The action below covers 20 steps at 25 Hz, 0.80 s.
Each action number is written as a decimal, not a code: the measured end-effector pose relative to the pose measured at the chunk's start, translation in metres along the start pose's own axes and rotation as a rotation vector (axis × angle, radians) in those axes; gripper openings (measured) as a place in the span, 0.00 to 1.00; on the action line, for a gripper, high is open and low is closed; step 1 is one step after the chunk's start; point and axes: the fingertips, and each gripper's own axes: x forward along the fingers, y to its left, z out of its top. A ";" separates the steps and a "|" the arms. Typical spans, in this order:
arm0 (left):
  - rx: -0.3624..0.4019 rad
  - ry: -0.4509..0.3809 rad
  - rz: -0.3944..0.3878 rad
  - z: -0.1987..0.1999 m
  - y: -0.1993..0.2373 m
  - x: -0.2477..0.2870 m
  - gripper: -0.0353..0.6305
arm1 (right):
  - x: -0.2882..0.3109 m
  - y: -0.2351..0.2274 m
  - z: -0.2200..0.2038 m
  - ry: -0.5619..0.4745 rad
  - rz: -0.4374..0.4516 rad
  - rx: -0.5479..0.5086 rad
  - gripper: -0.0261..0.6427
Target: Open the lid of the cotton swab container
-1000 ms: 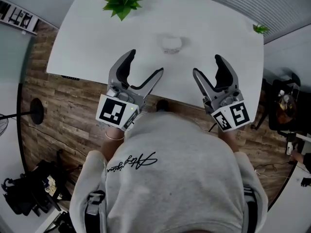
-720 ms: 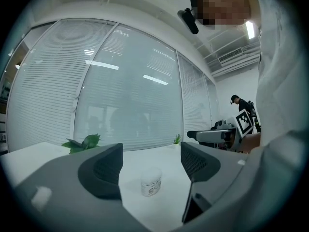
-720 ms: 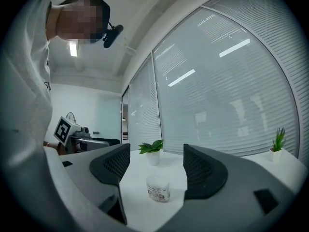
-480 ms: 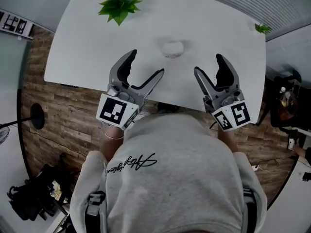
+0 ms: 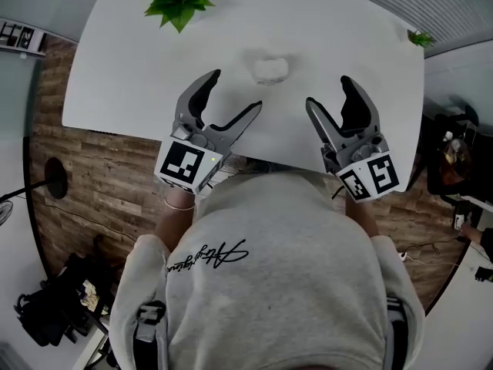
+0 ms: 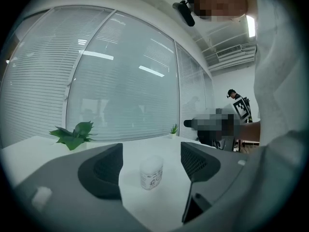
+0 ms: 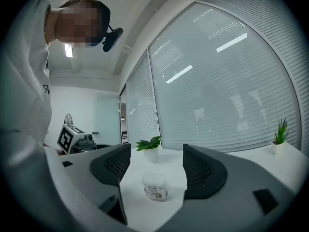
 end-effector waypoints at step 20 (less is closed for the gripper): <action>0.106 0.291 -0.165 -0.092 -0.002 0.078 0.59 | -0.028 -0.012 -0.010 0.044 -0.087 0.014 0.52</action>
